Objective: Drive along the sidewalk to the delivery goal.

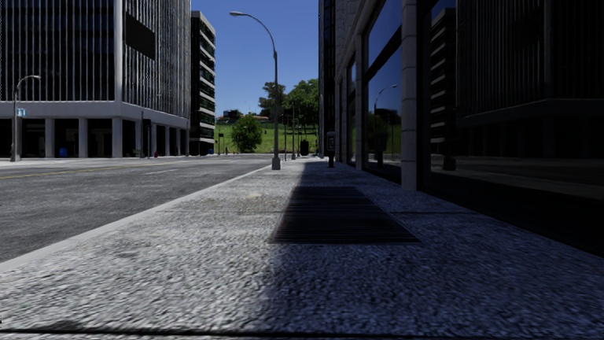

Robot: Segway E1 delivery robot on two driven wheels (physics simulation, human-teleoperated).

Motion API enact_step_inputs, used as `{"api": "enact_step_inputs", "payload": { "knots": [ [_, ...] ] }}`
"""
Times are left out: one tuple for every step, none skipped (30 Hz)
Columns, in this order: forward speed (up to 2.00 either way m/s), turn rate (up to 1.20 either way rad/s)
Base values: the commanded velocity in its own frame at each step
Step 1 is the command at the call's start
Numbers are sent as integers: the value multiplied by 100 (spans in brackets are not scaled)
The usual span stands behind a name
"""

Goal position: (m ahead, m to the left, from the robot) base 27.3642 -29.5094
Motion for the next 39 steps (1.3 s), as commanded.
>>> {"api": "enact_step_inputs", "payload": {
  "knots": [
    [200,0],
    [200,0],
    [200,0],
    [200,0],
    [200,0],
    [200,0],
    [200,0],
    [200,0],
    [200,0],
    [200,0],
    [200,0],
    [200,0],
    [200,0],
    [200,0],
    [200,0],
    [200,0],
    [200,0],
    [200,0],
    [200,0],
    [200,0],
    [200,0],
    [200,0],
    [200,0],
    [200,0],
    [200,-2],
    [200,-7],
    [200,-9],
    [200,-10],
    [200,-10],
    [200,-11],
    [200,-11],
    [200,-12],
    [200,-12],
    [200,-12],
    [200,-13],
    [200,-13],
    [200,-13],
    [200,-13],
    [200,-13]
  ]
}}
